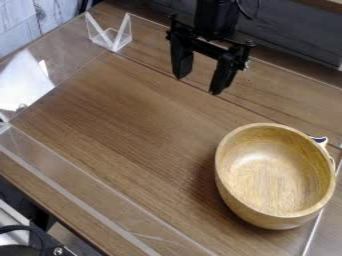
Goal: Remove the blue fish from inside the brown bowl and put it on the table
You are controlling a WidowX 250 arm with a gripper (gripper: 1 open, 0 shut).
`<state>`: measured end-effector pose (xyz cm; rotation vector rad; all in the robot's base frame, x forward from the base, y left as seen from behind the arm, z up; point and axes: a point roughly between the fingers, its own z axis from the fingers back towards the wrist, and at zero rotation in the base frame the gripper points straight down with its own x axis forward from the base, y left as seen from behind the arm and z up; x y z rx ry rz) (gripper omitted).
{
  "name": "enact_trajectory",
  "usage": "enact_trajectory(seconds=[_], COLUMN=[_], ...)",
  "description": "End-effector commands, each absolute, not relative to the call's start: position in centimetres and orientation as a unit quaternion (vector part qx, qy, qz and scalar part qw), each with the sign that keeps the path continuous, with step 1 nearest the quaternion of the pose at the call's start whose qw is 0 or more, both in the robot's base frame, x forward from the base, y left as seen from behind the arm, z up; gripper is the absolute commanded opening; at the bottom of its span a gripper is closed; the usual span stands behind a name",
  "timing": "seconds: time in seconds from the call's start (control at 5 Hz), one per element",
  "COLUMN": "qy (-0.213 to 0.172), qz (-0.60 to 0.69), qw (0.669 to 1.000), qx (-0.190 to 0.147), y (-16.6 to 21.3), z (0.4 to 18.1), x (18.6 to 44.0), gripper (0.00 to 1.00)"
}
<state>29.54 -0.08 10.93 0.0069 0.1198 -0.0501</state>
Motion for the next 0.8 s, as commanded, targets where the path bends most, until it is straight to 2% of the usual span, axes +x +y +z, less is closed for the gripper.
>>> enact_trajectory(seconds=[0.0,0.6], qy=[0.032,0.042], qz=[-0.028,-0.033], qw=[0.999,0.999], qx=[0.004,0.000], y=[0.1,-0.2], z=[12.0,10.4], x=[30.5,30.5], gripper=[1.00,1.00])
